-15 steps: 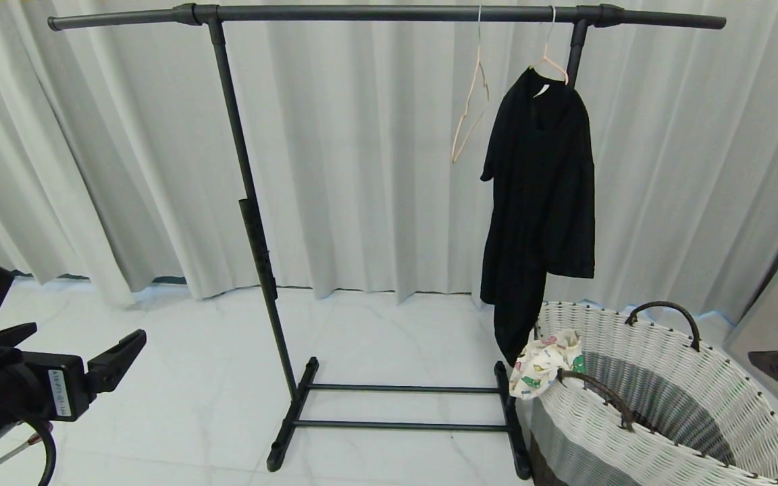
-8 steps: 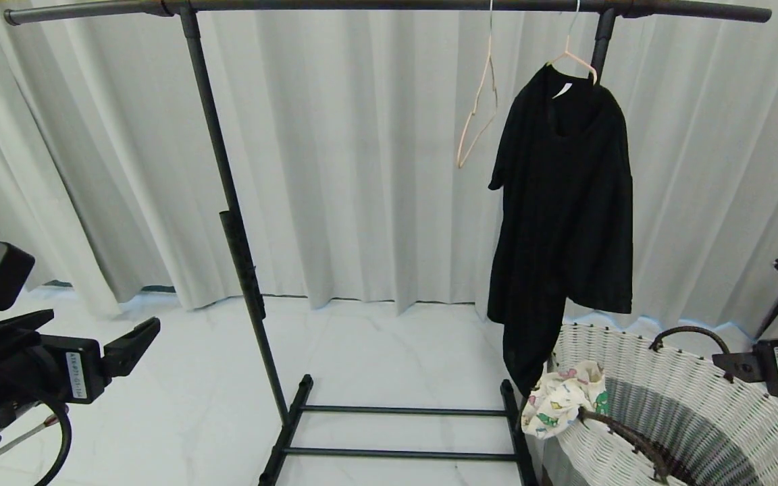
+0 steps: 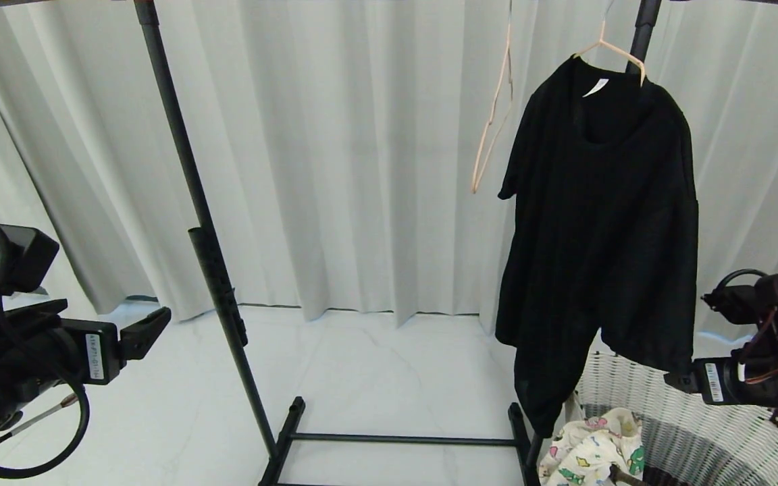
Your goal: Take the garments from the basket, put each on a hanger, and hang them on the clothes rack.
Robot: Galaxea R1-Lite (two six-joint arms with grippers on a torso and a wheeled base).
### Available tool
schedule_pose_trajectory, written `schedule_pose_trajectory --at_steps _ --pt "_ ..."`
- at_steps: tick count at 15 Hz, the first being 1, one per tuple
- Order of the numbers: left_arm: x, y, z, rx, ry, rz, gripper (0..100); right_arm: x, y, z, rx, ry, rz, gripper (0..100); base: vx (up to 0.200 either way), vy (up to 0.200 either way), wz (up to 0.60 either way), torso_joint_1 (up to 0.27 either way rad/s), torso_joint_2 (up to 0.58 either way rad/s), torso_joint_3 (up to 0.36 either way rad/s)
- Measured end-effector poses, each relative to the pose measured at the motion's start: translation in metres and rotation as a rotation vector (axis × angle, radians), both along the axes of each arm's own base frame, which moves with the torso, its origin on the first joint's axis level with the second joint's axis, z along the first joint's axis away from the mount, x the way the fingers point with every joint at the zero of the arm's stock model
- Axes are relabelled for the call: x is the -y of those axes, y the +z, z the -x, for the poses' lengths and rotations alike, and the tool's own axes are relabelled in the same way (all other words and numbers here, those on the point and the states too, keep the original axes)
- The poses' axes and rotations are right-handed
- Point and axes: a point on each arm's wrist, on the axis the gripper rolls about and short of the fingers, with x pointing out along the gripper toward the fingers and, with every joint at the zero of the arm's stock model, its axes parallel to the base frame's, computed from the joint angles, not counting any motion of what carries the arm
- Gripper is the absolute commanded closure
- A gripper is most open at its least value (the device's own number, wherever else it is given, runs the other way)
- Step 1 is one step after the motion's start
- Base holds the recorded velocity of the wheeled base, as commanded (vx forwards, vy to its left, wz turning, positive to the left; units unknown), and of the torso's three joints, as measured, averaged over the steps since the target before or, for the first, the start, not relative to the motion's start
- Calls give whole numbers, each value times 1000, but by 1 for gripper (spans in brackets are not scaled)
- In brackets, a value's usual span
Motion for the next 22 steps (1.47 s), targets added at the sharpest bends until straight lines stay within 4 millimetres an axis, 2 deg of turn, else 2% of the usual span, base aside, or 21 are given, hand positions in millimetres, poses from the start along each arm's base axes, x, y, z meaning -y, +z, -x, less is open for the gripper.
schedule_pose_trajectory --at_steps 5,8,11,15,18,19,22 --pt "0 0 -1 -3 12 -18 0 -3 -55 -38 -89 23 23 0 0 0 0 0 0 0" --pt "-1 5 -2 15 36 -26 0 -6 -79 -44 -164 101 15 0 0 0 0 0 0 0" --pt "-1 7 -2 25 36 -25 0 -6 -94 -45 -218 119 29 0 0 0 0 0 0 0" --pt "-1 7 -2 26 36 -25 0 -8 -108 -57 -170 118 33 0 0 0 0 0 0 0" --pt "-1 7 -2 23 35 -25 0 -8 -118 -58 -198 118 36 0 0 0 0 0 0 0" --pt "-1 7 -2 22 36 -25 0 -8 -120 -58 -206 119 36 100 0 0 0 0 0 0" --pt "0 7 -3 22 36 -25 0 -8 -122 -59 -213 125 39 100 0 0 0 0 0 0"
